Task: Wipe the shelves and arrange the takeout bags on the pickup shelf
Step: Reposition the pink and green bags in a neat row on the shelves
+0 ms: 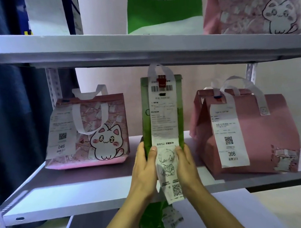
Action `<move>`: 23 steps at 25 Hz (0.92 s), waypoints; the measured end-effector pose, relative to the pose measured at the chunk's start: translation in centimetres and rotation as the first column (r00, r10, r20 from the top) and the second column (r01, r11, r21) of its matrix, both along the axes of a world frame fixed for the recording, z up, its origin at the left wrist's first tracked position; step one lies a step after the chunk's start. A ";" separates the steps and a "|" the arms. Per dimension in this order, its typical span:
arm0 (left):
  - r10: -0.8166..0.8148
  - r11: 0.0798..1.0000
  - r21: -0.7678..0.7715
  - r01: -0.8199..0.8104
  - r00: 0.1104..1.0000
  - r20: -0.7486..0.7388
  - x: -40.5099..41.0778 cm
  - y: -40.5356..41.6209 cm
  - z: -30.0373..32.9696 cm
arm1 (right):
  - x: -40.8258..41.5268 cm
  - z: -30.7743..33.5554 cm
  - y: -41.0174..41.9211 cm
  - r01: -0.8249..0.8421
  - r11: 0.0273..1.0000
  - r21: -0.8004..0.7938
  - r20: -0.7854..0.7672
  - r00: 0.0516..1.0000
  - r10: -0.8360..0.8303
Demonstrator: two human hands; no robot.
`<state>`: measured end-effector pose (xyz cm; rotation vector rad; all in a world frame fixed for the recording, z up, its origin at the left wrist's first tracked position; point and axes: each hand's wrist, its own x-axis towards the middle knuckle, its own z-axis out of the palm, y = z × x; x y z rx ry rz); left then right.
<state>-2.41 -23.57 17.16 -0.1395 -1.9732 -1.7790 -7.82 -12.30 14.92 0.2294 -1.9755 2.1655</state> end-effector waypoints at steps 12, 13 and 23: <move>0.112 0.993 0.016 -0.114 0.990 0.081 -2.5 -2.8 1.3 | -1.3 1.2 0.1 -0.017 0.996 0.086 -0.048 0.999 0.022; 0.109 0.994 0.021 -0.111 0.991 0.073 -2.0 -2.9 1.9 | -0.9 1.7 0.4 -0.018 0.996 0.084 -0.075 0.997 0.024; 0.153 0.915 -0.313 -0.253 0.938 -0.311 2.7 5.5 3.4 | 6.0 4.8 12.1 0.278 0.957 0.087 -0.397 0.890 -0.223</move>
